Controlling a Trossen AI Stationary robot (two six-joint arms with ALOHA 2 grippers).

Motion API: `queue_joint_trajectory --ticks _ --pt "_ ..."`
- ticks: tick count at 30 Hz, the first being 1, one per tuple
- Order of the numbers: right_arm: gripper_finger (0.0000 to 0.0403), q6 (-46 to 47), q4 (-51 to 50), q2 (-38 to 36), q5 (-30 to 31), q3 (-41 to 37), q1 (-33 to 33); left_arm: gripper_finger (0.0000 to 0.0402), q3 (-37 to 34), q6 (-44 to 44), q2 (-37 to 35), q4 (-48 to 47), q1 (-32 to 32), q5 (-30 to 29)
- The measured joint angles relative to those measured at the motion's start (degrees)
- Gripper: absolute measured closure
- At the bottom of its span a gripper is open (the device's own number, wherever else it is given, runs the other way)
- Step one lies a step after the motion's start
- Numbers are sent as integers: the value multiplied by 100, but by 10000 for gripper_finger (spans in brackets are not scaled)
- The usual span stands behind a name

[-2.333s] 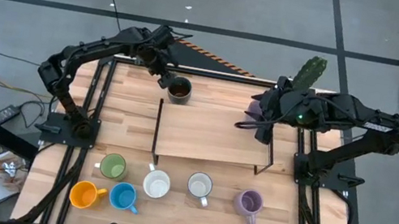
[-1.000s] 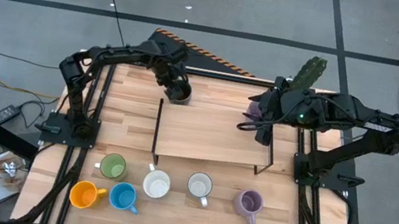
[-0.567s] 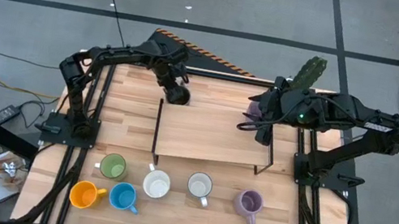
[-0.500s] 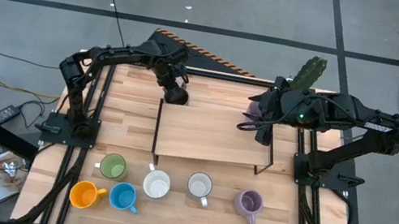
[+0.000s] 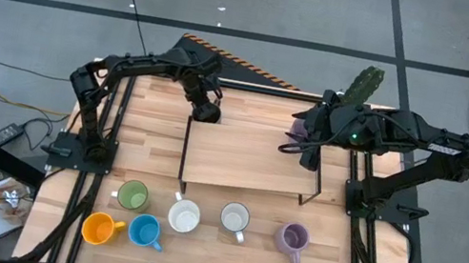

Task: Place coffee mugs
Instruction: Put the dark green mug on the shelf

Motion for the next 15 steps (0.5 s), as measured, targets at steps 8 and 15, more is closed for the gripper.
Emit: queue_joint_trajectory --ticks 8,15 --pt "172 22 -40 0 -2 0 0 363 541 50 -3 -90 16 17" --pt "172 25 -79 0 -2 0 0 363 1165 649 -16 -700 -6 17"
